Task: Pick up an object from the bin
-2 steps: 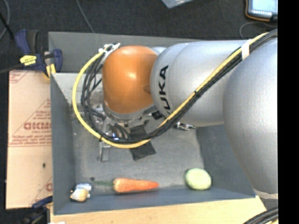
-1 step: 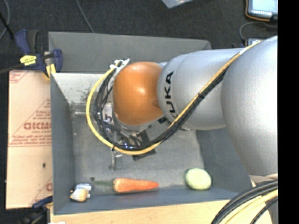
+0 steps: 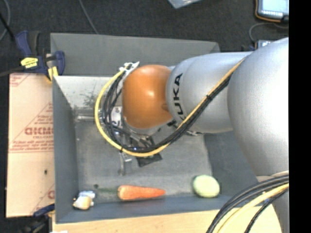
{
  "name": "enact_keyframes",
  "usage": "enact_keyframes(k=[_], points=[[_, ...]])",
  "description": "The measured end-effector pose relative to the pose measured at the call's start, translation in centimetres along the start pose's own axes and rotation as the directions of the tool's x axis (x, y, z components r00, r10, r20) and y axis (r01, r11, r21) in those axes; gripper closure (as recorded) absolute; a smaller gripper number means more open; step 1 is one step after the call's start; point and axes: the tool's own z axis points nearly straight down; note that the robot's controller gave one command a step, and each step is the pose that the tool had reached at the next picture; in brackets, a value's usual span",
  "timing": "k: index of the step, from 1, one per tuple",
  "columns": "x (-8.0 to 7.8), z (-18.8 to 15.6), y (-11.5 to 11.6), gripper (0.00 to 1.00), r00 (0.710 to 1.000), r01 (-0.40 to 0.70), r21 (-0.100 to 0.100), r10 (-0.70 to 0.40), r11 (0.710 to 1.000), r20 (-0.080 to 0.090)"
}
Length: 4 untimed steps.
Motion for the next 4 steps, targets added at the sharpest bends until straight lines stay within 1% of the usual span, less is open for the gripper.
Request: enact_keyframes(k=[1, 2, 3, 4], points=[[1.4, -0.4, -1.4, 0.00, 0.985, -0.172, -0.003, 0.172, 0.985, 0.004], [0.2, 0.8, -4.0, 0.00, 0.998, -0.067, -0.001, 0.067, 0.998, 0.005], [2.0, 2.1, -6.8, 0.00, 0.997, -0.078, -0.002, 0.078, 0.997, 0.007], [2.4, 4.3, -10.1, 0.00, 0.988, -0.156, -0.003, 0.156, 0.988, 0.007]])
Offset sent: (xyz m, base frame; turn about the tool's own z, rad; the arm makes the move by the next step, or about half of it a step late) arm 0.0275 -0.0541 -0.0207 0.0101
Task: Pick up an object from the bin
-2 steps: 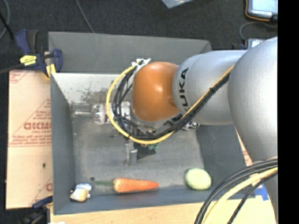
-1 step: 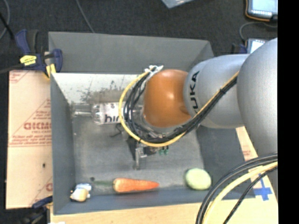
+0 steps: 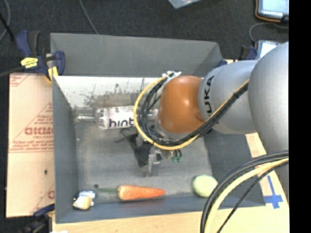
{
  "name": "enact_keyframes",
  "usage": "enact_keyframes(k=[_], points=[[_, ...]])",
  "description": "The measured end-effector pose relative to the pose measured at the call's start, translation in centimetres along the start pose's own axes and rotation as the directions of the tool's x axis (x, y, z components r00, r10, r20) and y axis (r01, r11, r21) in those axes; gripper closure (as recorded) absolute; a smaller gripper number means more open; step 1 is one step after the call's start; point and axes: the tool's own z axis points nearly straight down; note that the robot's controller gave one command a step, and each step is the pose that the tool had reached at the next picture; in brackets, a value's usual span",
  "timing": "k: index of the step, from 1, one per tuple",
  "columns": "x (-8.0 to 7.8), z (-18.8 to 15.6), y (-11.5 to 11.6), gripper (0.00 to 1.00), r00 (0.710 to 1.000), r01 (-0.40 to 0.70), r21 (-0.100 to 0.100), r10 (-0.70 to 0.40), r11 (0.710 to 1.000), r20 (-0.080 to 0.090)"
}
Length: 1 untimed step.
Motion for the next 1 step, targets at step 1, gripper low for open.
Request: enact_keyframes(k=[1], points=[[-4.38, 0.84, -2.57, 0.00, 0.999, -0.044, 0.002, 0.044, 0.999, -0.001]])
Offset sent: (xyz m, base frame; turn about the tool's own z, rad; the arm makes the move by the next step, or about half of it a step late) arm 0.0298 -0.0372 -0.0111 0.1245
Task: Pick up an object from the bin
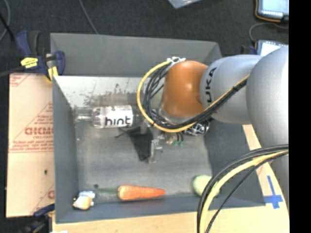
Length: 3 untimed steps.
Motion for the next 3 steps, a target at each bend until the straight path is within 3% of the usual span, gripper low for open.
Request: enact_keyframes(k=[1, 2, 3], points=[[-0.2, 0.0, -1.2, 1.00, 0.998, -0.056, -0.004, 0.056, 0.998, 0.009], [1.1, 0.0, -1.4, 1.00, 0.997, -0.071, -0.004, 0.071, 0.997, 0.010], [-2.7, -11.0, -0.8, 1.00, 0.998, -0.062, -0.004, 0.062, 0.998, 0.014]])
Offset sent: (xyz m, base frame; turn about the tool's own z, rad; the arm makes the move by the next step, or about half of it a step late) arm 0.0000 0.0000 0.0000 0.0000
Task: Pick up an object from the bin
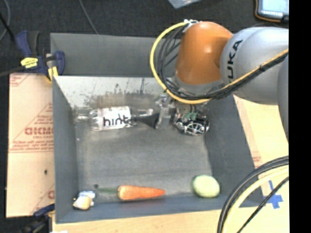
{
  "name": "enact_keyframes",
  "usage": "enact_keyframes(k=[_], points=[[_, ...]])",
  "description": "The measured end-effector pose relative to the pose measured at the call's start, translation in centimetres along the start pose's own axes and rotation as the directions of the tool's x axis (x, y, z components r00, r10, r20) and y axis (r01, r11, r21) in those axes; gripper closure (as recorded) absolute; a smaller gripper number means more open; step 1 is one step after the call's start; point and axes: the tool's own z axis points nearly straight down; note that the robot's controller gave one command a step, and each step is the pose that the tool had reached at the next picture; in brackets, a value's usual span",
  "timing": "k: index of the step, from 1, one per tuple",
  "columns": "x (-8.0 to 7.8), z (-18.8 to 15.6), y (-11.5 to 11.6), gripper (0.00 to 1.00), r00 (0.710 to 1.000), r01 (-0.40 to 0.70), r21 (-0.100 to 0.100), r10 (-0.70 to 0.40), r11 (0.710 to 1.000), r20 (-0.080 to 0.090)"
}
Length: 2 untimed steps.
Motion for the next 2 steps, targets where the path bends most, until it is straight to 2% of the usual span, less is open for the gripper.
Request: enact_keyframes(k=[1, 2], points=[[0.0, 0.0, 0.0, 1.00, 1.000, 0.000, -0.001, 0.000, 1.000, 0.000], [-1.3, -12.0, 0.1, 1.00, 1.000, -0.009, -0.001, 0.009, 1.000, 0.006]])
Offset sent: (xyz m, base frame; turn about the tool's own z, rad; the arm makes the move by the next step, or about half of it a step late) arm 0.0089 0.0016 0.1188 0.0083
